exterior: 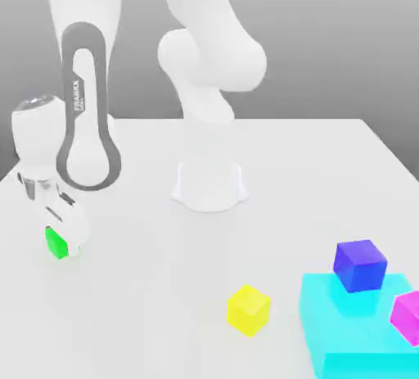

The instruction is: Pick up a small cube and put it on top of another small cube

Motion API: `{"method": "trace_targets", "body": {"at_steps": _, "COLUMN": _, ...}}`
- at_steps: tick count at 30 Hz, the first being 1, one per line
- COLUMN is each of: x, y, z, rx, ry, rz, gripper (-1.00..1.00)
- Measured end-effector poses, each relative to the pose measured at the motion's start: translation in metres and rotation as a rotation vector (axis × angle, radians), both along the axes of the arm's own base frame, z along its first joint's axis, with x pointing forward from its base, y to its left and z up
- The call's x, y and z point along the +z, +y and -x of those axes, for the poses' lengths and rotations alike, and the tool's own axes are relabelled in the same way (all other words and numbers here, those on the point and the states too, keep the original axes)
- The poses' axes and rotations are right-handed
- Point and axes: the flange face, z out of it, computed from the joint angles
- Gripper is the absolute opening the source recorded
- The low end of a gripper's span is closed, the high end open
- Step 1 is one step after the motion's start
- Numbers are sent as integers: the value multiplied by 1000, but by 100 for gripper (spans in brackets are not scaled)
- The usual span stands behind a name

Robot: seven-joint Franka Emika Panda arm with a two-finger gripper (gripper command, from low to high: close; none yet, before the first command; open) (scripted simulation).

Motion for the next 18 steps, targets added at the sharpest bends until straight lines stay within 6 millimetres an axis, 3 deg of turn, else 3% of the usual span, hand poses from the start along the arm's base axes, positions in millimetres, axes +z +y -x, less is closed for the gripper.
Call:
{"method": "trace_targets", "body": {"at_steps": 4, "x": 0, "y": 0, "z": 0, "rx": 0, "ry": 0, "rz": -1, "gripper": -100}}
{"method": "trace_targets", "body": {"at_steps": 11, "x": 33, "y": -9, "z": -2, "rx": 5, "ry": -1, "rz": 19, "gripper": -100}}
{"method": "trace_targets", "body": {"at_steps": 18, "x": 58, "y": -5, "z": -1, "rx": 2, "ry": -2, "rz": 10, "gripper": -100}}
